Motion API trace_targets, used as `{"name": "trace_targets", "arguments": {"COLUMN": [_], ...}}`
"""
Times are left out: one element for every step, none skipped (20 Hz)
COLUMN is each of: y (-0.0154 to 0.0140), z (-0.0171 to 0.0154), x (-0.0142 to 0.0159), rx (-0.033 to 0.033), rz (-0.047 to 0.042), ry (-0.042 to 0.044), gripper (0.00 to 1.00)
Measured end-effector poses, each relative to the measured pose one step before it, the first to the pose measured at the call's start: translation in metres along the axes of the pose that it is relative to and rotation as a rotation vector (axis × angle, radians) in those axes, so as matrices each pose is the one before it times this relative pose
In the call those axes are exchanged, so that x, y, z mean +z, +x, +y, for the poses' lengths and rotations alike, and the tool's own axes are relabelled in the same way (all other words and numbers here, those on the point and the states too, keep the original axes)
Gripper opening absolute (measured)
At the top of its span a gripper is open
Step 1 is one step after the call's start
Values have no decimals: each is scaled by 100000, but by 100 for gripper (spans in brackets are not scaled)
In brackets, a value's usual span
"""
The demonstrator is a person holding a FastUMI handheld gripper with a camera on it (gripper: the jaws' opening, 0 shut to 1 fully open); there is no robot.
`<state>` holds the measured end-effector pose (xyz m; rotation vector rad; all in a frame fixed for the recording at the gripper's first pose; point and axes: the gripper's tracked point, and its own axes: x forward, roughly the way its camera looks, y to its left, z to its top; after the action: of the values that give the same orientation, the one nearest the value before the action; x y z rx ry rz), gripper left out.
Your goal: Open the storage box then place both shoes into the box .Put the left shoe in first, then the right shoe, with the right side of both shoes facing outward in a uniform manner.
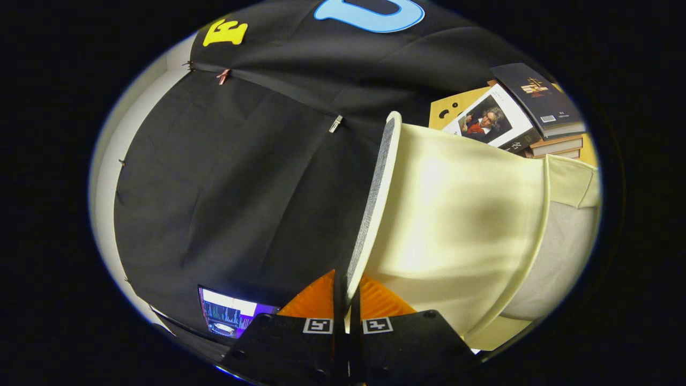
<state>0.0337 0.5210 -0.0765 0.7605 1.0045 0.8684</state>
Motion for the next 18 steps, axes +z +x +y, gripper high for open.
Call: {"name": "trace_targets", "arguments": {"y": [-487, -27, -562, -950, -468, -1142, -1091, -1135, -1208, -1279, -1466, -1358, -1360, -1222, -1056, -990, -1018, -969], "z": [-392, -608, -798, -642, -410, 7, 43, -409, -697, -811, -1047, -1176, -1285, -1521, -1555, -1748, -1954, -1892], "x": [574, 428, 870, 1110, 436, 665, 665, 831, 885, 933, 783, 685, 579, 471, 411, 308, 21, -38], "rx": [-1864, -2780, -3420, -2835, -2048, -676, -987, -1843, -2046, -2028, -2259, -2505, -3110, -3235, -3616, -4224, -4466, -4833], "rz": [-1519, -2731, -4221, -3637, -2623, -2593, -2464, -2920, -3241, -3137, -2957, -2507, -1991, -2051, -1853, -1531, -1201, -1115], "ry": [-1041, -3034, -4905, -5307, -3851, -2985, -2738, -2875, -3121, -3264, -3144, -3063, -2654, -2533, -2382, -2089, -2102, -1489], "gripper": [8, 12, 41, 70, 100, 97, 97, 97, 98, 97, 97, 97, 97, 97, 98, 97, 97, 97]}}
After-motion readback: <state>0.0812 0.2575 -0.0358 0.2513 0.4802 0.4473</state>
